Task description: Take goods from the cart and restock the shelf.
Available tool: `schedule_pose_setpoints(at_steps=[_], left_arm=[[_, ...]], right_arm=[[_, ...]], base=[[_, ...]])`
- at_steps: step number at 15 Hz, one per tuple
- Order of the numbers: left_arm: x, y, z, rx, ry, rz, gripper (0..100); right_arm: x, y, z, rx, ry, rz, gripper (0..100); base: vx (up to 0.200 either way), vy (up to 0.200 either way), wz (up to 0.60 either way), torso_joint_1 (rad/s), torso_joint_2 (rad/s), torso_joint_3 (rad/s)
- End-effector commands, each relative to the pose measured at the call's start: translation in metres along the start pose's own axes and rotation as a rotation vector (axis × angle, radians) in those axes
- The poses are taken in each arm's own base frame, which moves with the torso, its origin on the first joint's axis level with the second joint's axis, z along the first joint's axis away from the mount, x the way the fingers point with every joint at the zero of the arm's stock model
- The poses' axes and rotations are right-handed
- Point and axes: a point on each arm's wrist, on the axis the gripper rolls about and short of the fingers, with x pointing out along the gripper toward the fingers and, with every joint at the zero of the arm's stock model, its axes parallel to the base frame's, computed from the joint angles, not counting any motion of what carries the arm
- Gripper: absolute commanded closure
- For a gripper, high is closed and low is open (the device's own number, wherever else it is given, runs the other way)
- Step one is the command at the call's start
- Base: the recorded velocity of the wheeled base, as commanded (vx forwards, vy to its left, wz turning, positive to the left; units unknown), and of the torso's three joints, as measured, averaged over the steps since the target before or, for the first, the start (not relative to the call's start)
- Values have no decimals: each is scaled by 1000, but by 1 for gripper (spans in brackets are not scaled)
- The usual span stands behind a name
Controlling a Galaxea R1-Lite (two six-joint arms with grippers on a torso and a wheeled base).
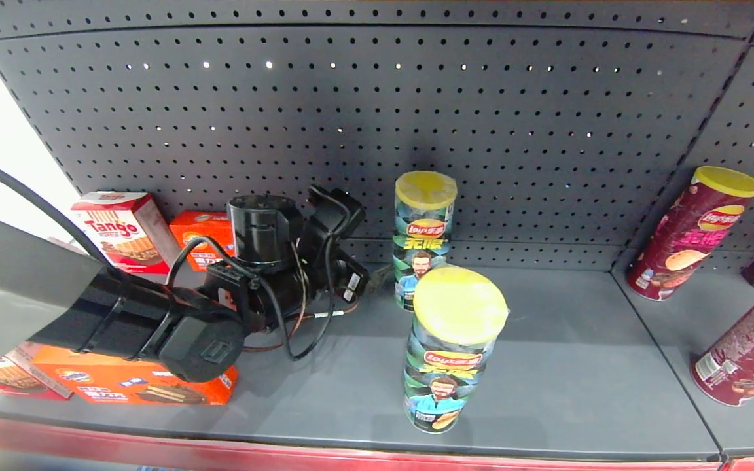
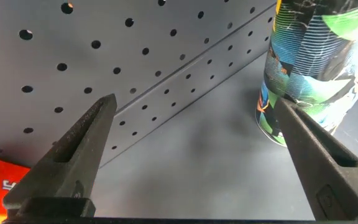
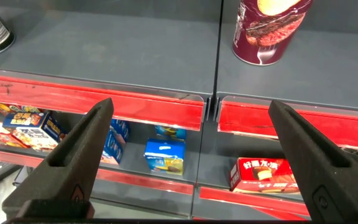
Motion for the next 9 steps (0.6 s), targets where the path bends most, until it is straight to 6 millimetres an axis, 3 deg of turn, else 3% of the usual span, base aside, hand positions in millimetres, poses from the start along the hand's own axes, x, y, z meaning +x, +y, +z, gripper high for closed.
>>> schedule_pose_setpoints(at_steps=[1, 6, 9], left_arm=[[2, 0, -2, -1, 4, 0, 0], [-4, 5, 1, -7, 1, 17, 0], [-31, 25, 32, -43, -97, 110, 0]], right_arm=[[0, 0, 0, 1, 2, 1, 0], [0, 0, 0, 1, 2, 1, 0], [0, 0, 0, 0, 2, 1, 0]], base=[[0, 0, 0, 0, 0, 0], [0, 0, 0, 0, 0, 0], [0, 0, 0, 0, 0, 0]])
